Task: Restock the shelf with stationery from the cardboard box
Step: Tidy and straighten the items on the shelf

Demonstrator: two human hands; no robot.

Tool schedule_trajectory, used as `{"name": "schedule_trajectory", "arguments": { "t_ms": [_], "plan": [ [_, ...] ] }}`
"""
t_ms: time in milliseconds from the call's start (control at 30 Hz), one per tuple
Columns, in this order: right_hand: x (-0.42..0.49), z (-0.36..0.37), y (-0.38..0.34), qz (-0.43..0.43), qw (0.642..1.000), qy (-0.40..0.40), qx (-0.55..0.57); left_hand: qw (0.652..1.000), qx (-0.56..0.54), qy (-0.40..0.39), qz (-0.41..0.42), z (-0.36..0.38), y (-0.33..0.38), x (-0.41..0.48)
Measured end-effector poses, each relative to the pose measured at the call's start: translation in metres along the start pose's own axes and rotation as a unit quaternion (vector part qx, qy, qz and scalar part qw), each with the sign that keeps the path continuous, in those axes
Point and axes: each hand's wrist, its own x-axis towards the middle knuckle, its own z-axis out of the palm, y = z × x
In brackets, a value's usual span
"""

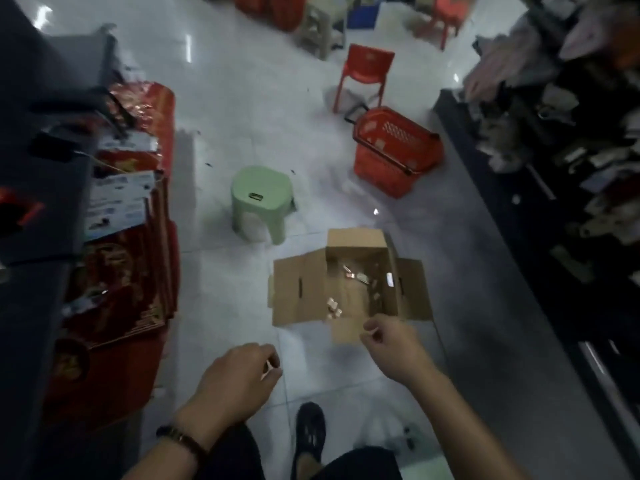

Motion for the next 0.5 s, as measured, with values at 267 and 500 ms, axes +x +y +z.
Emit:
{"name": "schedule_trajectory", "arguments": {
  "t_ms": [267,500],
  "plan": [
    [0.165,0.023,0.099,0.152,0.988,-0.01,0.038,0.994,-0.026,-0.105,0.016,0.06,0.011,0.222],
    [0.37,0.104,0.213,0.22,0.974,-0.056,0.019,0.991,-0.028,-0.133,0.008,0.163,-0.01,0.431]
  ]
}}
